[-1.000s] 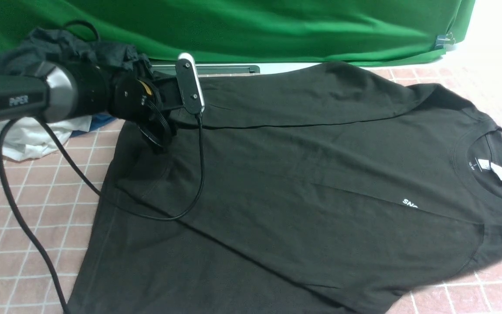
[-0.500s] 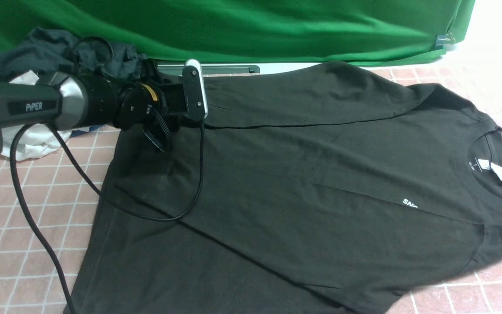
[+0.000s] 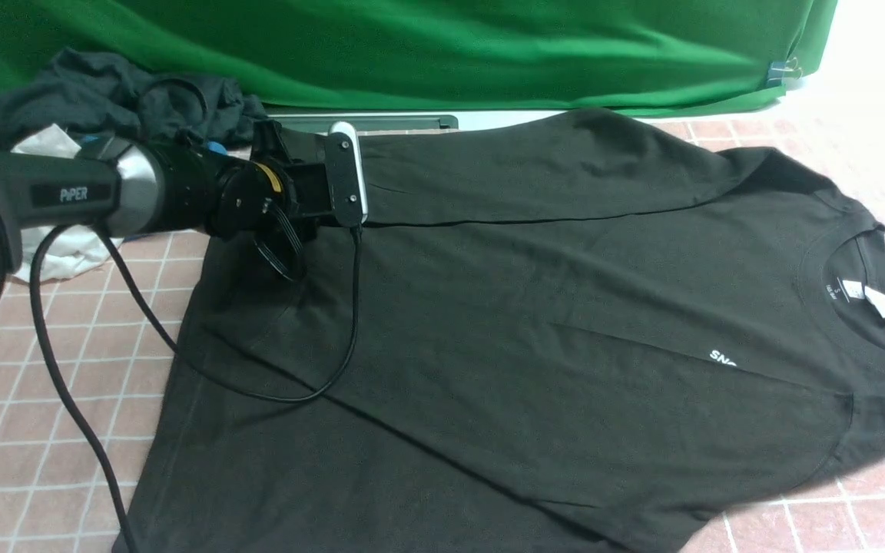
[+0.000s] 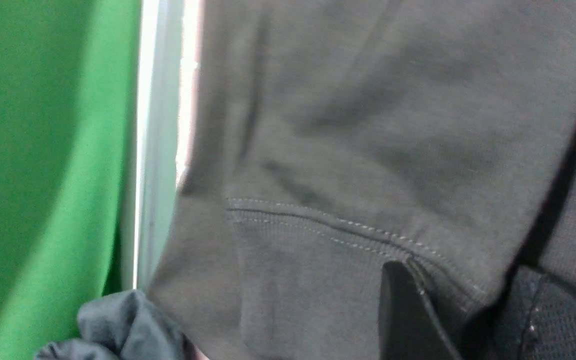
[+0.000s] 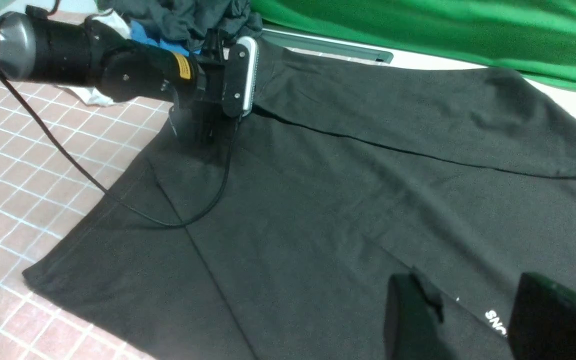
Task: Fold a long-sleeved shirt over a pink coffee tablecloth.
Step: 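Grab the top left corner of the dark shirt with the left gripper, then fold the left side of the dark shirt inward over its body with the left gripper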
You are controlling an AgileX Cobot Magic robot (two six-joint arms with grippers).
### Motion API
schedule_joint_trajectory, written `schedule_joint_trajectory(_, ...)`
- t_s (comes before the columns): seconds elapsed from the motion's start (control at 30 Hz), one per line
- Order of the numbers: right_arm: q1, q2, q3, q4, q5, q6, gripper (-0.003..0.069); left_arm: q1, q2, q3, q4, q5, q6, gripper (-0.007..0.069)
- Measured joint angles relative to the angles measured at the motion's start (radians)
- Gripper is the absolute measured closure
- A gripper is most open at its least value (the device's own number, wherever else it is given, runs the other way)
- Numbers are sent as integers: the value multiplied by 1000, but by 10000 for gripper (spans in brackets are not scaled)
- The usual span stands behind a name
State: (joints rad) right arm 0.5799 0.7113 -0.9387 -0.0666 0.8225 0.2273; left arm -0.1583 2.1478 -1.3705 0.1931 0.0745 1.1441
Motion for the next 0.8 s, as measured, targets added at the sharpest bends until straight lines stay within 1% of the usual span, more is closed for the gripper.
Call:
schedule_joint_trajectory(0.13,0,0,0,12,0,1,389,0,0,0,0,1,0,392)
schedule_joint_trajectory(0.17,0,0,0,13,0,1,389,0,0,0,0,6,0,448)
schedule_joint_trajectory(0.2,0,0,0,13,0,1,389,0,0,0,0,6,0,456)
schedule_joint_trajectory(0.23,0,0,0,13,0,1,389,0,-1,0,0,10,0,496)
schedule_joint_trajectory(0.27,0,0,0,14,0,1,389,0,-4,0,0,20,0,552)
schedule_joint_trajectory(0.3,0,0,0,14,0,1,389,0,-13,0,0,33,0,578)
schedule_joint_trajectory(0.47,0,0,0,15,9,1,389,0,-66,0,0,102,-17,587)
schedule_joint_trajectory(0.6,0,0,0,16,25,0,389,-13,-141,0,-2,238,-42,587)
schedule_joint_trajectory(0.63,0,0,0,16,25,0,389,-15,-144,0,-2,245,-43,587)
schedule_joint_trajectory(0.7,0,0,0,16,30,-4,389,-34,-172,0,-2,324,-51,587)
schedule_joint_trajectory(0.8,0,0,0,16,38,-15,389,-64,-199,0,-2,401,-53,587)
